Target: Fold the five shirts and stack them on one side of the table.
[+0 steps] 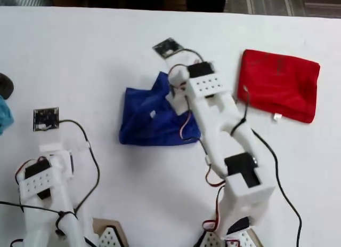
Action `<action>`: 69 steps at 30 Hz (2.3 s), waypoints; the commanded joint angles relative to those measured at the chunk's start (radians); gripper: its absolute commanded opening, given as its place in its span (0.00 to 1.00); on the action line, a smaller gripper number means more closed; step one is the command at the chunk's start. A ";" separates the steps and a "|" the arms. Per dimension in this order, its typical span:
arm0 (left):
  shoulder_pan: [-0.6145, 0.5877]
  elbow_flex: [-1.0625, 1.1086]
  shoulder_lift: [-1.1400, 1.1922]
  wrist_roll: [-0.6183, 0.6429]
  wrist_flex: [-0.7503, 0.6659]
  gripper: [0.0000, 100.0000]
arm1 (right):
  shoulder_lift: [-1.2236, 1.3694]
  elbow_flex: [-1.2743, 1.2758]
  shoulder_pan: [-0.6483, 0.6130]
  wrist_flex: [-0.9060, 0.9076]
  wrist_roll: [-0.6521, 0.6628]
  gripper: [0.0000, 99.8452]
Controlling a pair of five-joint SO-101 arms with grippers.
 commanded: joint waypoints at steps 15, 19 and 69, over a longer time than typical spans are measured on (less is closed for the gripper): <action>-0.005 -0.004 -0.018 0.009 -0.012 0.03 | 0.243 -0.199 -0.114 -0.136 0.000 0.20; -0.005 -0.004 -0.018 0.009 -0.012 0.03 | 0.286 -0.256 -0.102 -0.091 0.000 0.19; -0.005 -0.004 -0.018 0.009 -0.014 0.03 | -0.334 0.293 0.101 0.067 0.080 0.10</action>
